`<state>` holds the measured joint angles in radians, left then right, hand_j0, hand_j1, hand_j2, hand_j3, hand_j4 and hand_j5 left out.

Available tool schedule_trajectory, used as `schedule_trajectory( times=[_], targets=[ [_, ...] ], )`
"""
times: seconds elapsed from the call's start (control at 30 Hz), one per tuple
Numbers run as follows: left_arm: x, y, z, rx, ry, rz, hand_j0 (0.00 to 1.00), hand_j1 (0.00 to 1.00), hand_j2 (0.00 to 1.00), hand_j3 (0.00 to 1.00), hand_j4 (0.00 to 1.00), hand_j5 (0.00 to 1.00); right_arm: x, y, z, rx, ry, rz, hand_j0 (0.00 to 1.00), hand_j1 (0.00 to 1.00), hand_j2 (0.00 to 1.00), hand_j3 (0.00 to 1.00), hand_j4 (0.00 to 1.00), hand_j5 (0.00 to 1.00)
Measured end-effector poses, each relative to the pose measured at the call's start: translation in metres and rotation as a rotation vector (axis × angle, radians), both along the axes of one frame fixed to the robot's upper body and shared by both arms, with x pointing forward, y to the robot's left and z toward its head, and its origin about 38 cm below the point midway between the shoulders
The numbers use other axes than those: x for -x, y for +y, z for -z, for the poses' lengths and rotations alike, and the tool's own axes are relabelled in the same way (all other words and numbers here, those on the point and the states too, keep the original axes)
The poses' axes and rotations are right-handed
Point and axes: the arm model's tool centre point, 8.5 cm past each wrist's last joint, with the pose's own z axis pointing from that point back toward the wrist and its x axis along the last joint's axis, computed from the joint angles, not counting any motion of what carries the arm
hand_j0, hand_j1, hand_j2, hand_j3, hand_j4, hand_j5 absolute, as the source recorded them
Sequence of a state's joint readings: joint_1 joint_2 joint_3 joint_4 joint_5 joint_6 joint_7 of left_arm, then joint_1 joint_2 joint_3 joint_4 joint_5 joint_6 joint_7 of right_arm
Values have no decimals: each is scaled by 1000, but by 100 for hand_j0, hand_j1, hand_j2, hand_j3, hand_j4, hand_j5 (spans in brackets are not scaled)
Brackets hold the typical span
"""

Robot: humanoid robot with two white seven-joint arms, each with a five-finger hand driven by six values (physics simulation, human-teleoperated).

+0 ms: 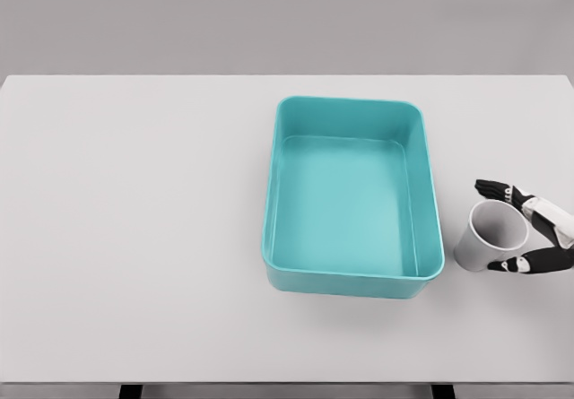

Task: Put the paper cup into the basket with your right arm

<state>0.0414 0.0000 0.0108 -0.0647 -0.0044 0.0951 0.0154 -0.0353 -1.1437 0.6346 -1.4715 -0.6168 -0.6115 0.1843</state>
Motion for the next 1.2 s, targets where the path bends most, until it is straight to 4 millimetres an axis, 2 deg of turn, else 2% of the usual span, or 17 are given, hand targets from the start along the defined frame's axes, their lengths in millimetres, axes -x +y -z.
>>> schedule_trajectory(
  times=[0.4, 0.47, 0.53, 0.63, 0.83, 0.93, 1.2],
  targets=[
    [0, 0, 0, 0, 0, 0, 100, 100, 100, 100, 100, 100, 0, 2, 0, -3, -2, -3, 99, 99, 99, 99, 99, 99],
    [0, 0, 0, 0, 0, 0, 100, 100, 100, 100, 100, 100, 0, 2, 0, -2, -2, -3, 88, 88, 88, 88, 88, 88],
    [0, 0, 0, 0, 0, 0, 100, 100, 100, 100, 100, 100, 0, 1, 0, 0, -3, -3, 71, 71, 71, 71, 71, 71],
    [0, 0, 0, 0, 0, 0, 100, 100, 100, 100, 100, 100, -1, 1, -1, 0, -3, -2, 63, 63, 63, 63, 63, 63],
    [0, 0, 0, 0, 0, 0, 100, 100, 100, 100, 100, 100, -1, 0, -1, 0, -5, 0, 54, 54, 54, 54, 54, 54],
    [0, 0, 0, 0, 0, 0, 100, 100, 100, 100, 100, 100, -2, 0, -2, 1, -7, -1, 53, 53, 53, 53, 53, 53],
    [0, 0, 0, 0, 0, 0, 100, 100, 100, 100, 100, 100, -25, 1, -31, 7, -94, -9, 53, 53, 53, 53, 53, 53]
  ],
)
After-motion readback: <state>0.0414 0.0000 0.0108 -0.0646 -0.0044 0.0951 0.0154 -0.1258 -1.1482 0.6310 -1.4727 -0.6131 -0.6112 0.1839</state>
